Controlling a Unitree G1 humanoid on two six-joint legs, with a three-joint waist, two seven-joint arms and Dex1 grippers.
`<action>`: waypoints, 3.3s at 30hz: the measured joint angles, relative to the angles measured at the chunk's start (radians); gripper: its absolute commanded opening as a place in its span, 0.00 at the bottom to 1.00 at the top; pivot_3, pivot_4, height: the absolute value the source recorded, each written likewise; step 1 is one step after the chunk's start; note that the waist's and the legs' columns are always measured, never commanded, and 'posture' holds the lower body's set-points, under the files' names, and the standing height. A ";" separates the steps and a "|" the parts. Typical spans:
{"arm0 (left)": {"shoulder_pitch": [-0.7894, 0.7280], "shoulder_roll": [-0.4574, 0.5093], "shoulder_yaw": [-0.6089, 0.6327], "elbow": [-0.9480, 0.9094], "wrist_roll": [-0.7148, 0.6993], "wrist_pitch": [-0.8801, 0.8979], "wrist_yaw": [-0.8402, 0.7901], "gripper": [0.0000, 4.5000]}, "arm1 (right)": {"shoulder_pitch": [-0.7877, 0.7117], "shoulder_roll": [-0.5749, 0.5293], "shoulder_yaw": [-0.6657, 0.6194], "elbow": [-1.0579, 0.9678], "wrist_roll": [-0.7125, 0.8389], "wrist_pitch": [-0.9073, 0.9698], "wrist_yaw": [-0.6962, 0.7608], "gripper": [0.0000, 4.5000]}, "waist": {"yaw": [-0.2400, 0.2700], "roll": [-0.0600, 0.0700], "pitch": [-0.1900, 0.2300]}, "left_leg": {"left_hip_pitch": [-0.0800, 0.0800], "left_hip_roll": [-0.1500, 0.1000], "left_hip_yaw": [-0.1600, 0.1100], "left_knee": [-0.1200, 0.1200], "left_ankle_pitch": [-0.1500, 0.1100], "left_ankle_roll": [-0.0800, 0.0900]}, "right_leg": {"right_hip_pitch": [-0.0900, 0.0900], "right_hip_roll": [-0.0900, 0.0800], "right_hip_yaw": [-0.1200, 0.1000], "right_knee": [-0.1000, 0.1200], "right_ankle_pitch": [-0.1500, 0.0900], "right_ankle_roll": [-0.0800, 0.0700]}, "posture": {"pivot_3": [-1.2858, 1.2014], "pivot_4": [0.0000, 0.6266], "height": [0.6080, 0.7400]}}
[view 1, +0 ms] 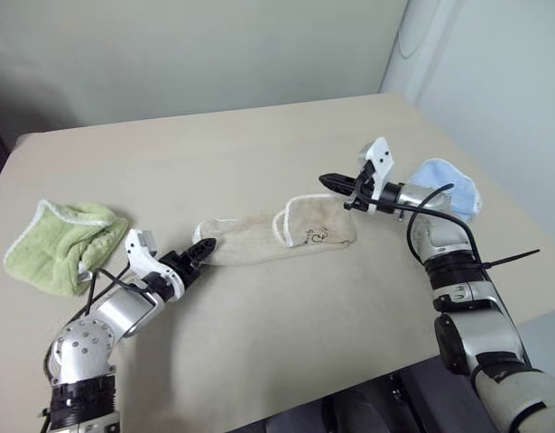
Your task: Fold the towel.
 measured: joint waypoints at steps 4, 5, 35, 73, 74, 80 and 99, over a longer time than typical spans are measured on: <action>0.000 -0.005 0.006 -0.004 -0.001 0.000 0.010 0.01 | 0.000 0.000 -0.006 0.000 0.000 -0.001 -0.007 0.00 | -0.002 -0.001 0.001 | -0.001 0.000 -0.001 -0.002 0.000 0.000 | -0.003 0.000 0.000 0.000 0.001 0.002 | 0.52 0.24 1.00; -0.001 -0.005 0.011 -0.003 0.000 -0.001 0.012 0.01 | -0.001 0.002 -0.006 0.000 0.000 -0.001 -0.009 0.00 | -0.003 -0.001 0.001 | -0.001 0.000 -0.001 -0.002 0.000 0.000 | -0.004 0.000 0.000 0.000 0.001 0.002 | 0.52 0.24 1.00; -0.817 -0.008 -0.809 0.260 0.797 0.031 -0.797 0.01 | 0.078 -0.020 -0.090 -0.070 0.015 -0.001 -0.160 0.00 | -0.007 -0.005 0.003 | -0.015 -0.004 -0.009 0.003 -0.001 -0.001 | -0.012 -0.003 0.001 -0.016 0.015 0.027 | 0.52 0.24 1.00; -0.564 -0.101 -0.561 0.533 1.202 -0.457 -0.915 0.01 | 0.247 0.046 0.087 -0.155 0.031 0.201 -0.141 0.00 | -0.006 -0.002 0.001 | -0.016 -0.005 -0.019 0.015 -0.004 0.007 | -0.011 -0.006 0.004 -0.016 0.021 0.035 | 0.52 0.24 1.00; -0.571 -0.105 -0.564 0.549 1.216 -0.474 -0.915 0.01 | 0.240 0.046 0.089 -0.139 0.021 0.184 -0.148 0.00 | -0.007 -0.002 0.001 | -0.014 -0.006 -0.019 0.015 -0.005 0.009 | -0.009 -0.006 0.004 -0.016 0.021 0.035 | 0.52 0.24 1.00; -0.524 -0.165 -0.411 0.499 1.102 -0.485 -0.884 0.00 | 0.268 0.010 0.060 -0.174 0.040 0.170 -0.149 0.04 | -0.006 -0.002 0.001 | -0.014 -0.009 -0.012 0.018 -0.008 0.014 | -0.005 -0.005 0.003 -0.016 0.021 0.034 | 0.52 0.24 1.00; -0.013 0.065 -0.052 -0.044 0.935 -0.320 -0.718 0.00 | 0.153 -0.044 -0.235 -0.139 0.395 0.811 -0.267 1.00 | -0.021 -0.002 0.001 | -0.017 -0.006 -0.009 0.015 -0.007 0.013 | -0.013 -0.003 0.005 -0.016 0.017 0.027 | 0.52 0.24 1.00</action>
